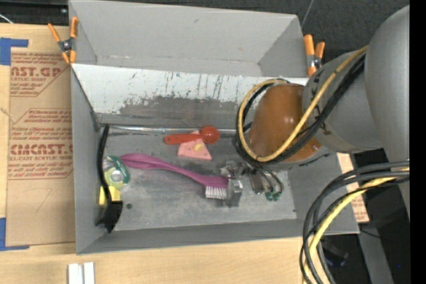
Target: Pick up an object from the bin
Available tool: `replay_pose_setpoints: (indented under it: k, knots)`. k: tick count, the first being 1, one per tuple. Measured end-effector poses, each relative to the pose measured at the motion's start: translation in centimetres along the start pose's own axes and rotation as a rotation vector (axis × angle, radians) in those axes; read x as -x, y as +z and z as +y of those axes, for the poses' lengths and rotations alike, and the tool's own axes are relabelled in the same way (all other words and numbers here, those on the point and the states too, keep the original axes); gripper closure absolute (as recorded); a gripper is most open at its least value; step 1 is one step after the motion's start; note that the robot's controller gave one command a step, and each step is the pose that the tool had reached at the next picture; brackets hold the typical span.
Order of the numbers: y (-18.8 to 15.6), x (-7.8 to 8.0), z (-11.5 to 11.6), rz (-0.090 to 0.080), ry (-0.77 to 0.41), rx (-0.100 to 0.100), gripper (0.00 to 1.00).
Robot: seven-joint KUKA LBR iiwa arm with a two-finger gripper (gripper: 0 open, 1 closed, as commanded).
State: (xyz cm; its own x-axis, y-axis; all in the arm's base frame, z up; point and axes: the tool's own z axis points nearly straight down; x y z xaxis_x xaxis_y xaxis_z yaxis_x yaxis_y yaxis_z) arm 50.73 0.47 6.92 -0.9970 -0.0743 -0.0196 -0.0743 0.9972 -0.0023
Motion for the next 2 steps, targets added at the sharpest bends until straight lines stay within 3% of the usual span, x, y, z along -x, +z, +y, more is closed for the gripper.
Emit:
replay_pose_setpoints:
  k: [1,2]
  knots:
    - [0.0,0.0,0.0,0.000,0.000,0.000,1.00]
    - [-11.5,0.8,1.5,0.004,0.000,0.001,1.00]
